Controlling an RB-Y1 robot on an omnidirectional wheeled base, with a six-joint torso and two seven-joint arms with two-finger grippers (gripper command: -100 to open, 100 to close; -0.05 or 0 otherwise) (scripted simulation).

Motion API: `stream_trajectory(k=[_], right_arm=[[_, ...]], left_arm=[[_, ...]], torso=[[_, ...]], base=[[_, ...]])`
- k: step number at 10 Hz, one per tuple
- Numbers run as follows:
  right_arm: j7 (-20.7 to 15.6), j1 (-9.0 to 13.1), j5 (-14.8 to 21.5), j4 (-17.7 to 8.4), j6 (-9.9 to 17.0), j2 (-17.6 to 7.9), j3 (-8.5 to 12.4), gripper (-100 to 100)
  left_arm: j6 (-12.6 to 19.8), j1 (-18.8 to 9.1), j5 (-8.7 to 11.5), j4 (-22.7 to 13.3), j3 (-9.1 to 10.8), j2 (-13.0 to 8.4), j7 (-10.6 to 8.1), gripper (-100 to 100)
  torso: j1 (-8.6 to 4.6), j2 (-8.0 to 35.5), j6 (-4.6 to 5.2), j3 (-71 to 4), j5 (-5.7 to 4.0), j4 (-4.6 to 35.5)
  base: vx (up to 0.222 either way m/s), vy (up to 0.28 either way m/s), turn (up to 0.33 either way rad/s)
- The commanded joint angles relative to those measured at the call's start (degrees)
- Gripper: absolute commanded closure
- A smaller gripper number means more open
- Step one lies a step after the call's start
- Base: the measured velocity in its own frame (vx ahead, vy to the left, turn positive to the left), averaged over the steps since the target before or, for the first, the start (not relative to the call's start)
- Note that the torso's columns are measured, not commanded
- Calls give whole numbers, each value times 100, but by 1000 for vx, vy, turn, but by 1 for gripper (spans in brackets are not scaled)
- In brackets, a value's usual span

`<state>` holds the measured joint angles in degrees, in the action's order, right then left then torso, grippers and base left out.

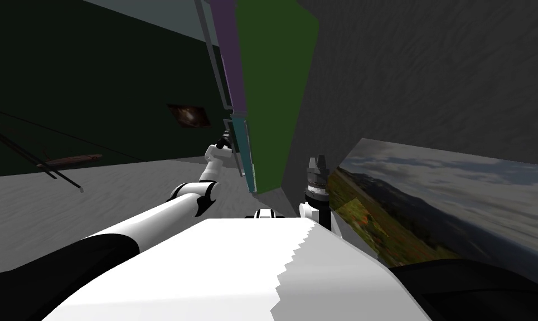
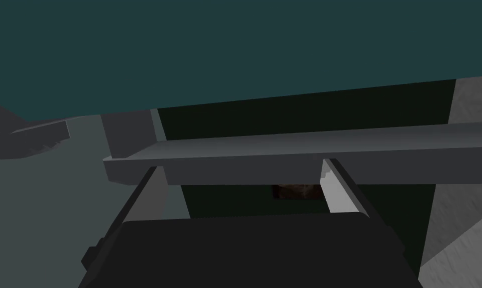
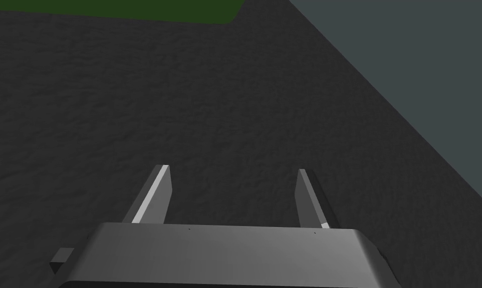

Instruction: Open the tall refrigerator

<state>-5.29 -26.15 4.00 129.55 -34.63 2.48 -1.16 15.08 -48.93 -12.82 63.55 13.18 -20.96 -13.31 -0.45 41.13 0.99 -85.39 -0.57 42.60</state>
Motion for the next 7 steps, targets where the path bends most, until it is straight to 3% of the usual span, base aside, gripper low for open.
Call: stream_trajectory(k=[1, 6, 7], right_arm=[[0, 0, 0, 0, 0, -1, 0, 0], [0, 0, 0, 0, 0, -1, 0, 0], [0, 0, 0, 0, 0, 0, 0, 0]], left_arm=[[75, -129, 50, 276, -55, -49, 8, -100], [75, -129, 50, 276, -55, -49, 8, -100], [380, -121, 21, 170, 13, -49, -15, -100]], torso=[[0, 9, 2, 7, -2, 6], [-10, 16, -11, 12, -6, 14], [-10, 10, 0, 7, -10, 16]], base=[[-12, 4, -21], [-1, 1, 1], [-9, -32, 57]])
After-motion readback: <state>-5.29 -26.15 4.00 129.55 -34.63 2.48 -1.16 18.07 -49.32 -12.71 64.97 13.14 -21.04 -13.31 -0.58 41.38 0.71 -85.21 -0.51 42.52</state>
